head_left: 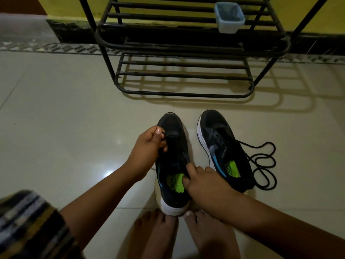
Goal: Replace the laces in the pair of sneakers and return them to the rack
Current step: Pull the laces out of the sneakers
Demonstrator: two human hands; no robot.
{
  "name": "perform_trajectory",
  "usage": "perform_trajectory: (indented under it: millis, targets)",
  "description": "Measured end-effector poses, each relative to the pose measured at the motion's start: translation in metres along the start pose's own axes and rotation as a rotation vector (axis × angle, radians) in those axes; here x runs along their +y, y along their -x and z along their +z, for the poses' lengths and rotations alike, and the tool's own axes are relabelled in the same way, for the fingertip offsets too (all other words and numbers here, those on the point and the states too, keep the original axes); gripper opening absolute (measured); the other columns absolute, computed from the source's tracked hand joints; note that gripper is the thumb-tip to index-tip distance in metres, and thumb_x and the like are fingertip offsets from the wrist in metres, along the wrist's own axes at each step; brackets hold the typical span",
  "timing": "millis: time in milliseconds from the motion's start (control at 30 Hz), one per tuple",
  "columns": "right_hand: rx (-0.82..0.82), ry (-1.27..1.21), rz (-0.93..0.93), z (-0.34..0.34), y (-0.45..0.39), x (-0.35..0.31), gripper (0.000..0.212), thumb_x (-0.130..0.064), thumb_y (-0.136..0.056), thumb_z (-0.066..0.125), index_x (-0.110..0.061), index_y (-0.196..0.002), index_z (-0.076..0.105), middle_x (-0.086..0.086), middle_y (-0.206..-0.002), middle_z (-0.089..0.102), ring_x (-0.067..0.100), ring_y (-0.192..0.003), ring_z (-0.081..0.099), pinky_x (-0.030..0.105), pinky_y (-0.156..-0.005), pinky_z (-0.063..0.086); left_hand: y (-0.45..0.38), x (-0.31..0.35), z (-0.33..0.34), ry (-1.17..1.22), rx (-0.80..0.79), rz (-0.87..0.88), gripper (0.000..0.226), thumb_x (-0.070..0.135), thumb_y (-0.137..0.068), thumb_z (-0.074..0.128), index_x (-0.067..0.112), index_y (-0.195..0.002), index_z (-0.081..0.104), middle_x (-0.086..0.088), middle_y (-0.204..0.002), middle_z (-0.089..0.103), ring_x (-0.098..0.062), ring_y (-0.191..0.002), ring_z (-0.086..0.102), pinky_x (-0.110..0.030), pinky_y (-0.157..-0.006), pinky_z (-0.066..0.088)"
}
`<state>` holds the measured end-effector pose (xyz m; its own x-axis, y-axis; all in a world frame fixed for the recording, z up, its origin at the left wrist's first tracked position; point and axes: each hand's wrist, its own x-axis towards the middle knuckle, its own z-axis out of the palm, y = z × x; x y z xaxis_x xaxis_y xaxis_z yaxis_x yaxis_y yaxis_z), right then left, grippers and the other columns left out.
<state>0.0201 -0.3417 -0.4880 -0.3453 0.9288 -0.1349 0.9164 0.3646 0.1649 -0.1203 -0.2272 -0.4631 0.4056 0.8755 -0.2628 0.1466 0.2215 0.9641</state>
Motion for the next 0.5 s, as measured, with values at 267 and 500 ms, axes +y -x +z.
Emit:
perform_trajectory:
  millis: [267, 500]
  targets:
    - [-0.18, -0.018, 0.071, -0.005, -0.002, -0.004, 0.034, -0.025, -0.028, 0.086, -0.013, -0.052, 0.067, 0.012, -0.062, 0.06, 0.028, -0.047, 0.056, 0.03, -0.047, 0.046, 0.006, -0.009, -0.002, -0.353, 0.098, 0.13, 0.033, 0.02, -0.101, 0.036, 0.017, -0.071, 0.047, 0.007, -0.058, 0.047, -0.001, -0.05, 0.044, -0.01, -0.05, 0.033]
    - [-0.187, -0.01, 0.064, -0.005, -0.002, -0.004, 0.032, -0.024, -0.03, 0.086, -0.014, -0.052, 0.066, 0.011, -0.065, 0.062, 0.026, -0.047, 0.057, 0.028, -0.045, 0.045, 0.012, -0.035, -0.004, -0.82, 0.289, 0.189, 0.057, 0.025, -0.091, 0.057, 0.005, -0.139, 0.035, -0.014, -0.141, 0.033, -0.032, -0.125, 0.038, -0.038, -0.102, 0.032]
